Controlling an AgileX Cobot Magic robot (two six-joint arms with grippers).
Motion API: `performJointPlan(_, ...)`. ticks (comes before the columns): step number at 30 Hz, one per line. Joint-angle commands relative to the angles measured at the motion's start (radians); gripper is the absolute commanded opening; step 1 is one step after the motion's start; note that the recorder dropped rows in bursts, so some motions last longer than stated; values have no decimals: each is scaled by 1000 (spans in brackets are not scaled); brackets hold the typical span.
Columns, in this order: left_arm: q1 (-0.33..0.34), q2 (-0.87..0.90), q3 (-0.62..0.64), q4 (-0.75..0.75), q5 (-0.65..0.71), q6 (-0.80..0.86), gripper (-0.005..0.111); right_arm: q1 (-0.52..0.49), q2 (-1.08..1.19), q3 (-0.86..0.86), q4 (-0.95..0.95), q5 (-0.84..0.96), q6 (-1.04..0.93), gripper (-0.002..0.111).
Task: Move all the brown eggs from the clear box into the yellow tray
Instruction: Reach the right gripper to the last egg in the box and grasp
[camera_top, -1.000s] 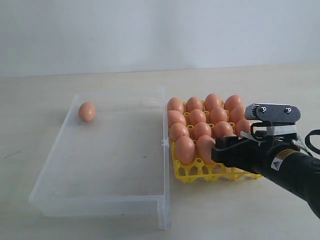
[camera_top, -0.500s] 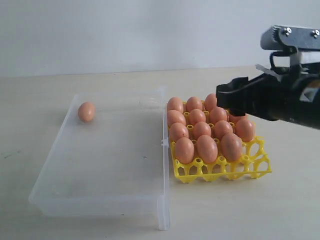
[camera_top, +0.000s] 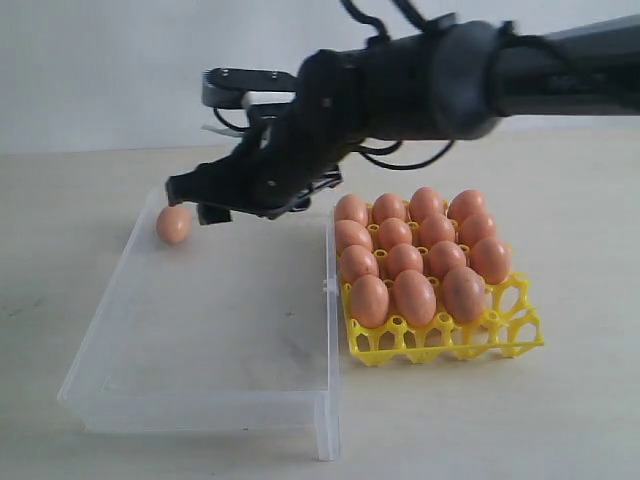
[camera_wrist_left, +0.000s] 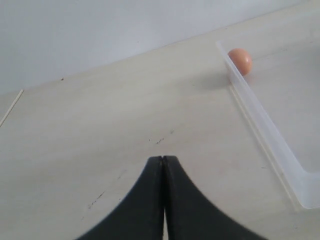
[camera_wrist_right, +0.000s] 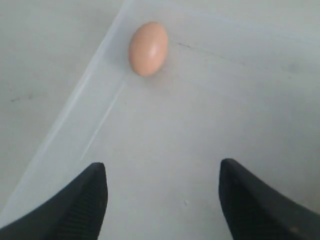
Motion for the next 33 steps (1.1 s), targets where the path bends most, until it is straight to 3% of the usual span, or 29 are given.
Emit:
performJointPlan(1,-2,-6,-4,0,-8,-5,0,3,231,-345,43,156,22,62)
performJointPlan(6,-2,-6,-4,0,-8,-5,0,-7,461,-718,118,329,35,62)
performJointPlan(13,-2,-6,-4,0,-8,-5,0,-32,662,-1052,87,427,162,62)
performJointPlan(18,-2,-6,-4,0,-8,-5,0,-54,710,-1126,62,435,178,62)
performJointPlan(33,-2,-6,-4,0,-8,-5,0,-54,750,-1126,114,359,127,62)
